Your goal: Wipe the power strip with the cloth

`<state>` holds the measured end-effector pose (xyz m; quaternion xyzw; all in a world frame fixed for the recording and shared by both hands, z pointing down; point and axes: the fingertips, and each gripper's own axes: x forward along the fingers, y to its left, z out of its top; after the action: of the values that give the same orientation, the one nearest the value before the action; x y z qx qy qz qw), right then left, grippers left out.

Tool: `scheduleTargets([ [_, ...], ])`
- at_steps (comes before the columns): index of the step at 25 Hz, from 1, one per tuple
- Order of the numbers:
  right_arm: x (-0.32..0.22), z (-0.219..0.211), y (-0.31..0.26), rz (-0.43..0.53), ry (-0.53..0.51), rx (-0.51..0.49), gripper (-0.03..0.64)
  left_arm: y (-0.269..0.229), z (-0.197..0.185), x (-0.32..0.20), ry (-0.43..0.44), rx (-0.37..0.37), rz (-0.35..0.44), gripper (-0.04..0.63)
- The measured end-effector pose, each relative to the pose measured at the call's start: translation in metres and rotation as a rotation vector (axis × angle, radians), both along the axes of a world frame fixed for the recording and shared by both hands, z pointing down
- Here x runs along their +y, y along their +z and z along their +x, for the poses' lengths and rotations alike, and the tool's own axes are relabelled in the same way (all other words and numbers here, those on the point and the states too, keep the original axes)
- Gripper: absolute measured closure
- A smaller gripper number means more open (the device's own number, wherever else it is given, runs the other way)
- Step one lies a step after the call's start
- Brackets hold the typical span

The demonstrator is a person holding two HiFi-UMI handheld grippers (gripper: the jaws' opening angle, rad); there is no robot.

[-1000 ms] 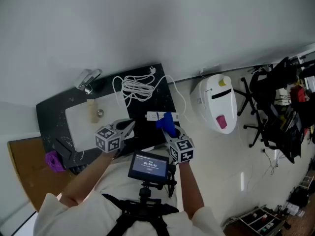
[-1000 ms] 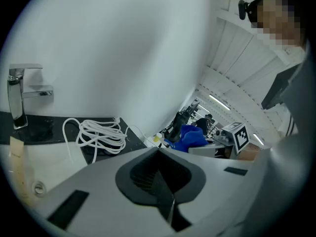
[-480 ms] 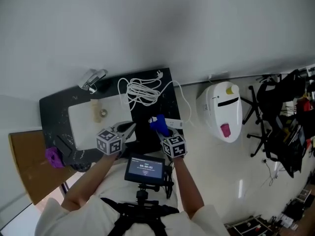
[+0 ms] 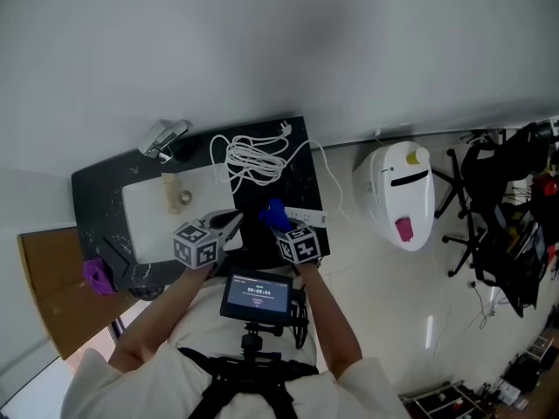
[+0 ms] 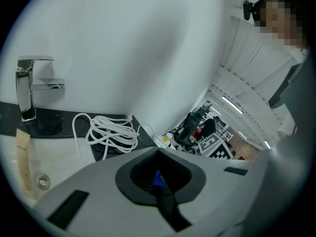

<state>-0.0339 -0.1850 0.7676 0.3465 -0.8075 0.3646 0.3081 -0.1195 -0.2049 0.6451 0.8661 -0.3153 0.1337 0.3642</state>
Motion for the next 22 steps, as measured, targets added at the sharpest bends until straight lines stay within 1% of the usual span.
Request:
scheduleTargets([
  [3, 0.003, 0.003, 0.01, -0.027, 0.005, 0.005, 0.532, 0.0, 0.003, 0.001, 0.009, -0.002, -0.006, 0.592],
  [8, 0.008, 0.007, 0.02, -0.054, 0.022, 0.003, 0.532, -0.003, -0.001, 0.002, -0.013, 0.005, -0.009, 0.592],
  [13, 0.007, 0.006, 0.014, -0.039, 0.018, -0.001, 0.532, -0.004, -0.005, 0.008, -0.018, -0.003, -0.007, 0.592],
  [22, 0.015, 0.013, 0.016, -0.048, 0.044, -0.01, 0.534, -0.012, -0.001, 0.021, -0.014, -0.007, -0.001, 0.592],
])
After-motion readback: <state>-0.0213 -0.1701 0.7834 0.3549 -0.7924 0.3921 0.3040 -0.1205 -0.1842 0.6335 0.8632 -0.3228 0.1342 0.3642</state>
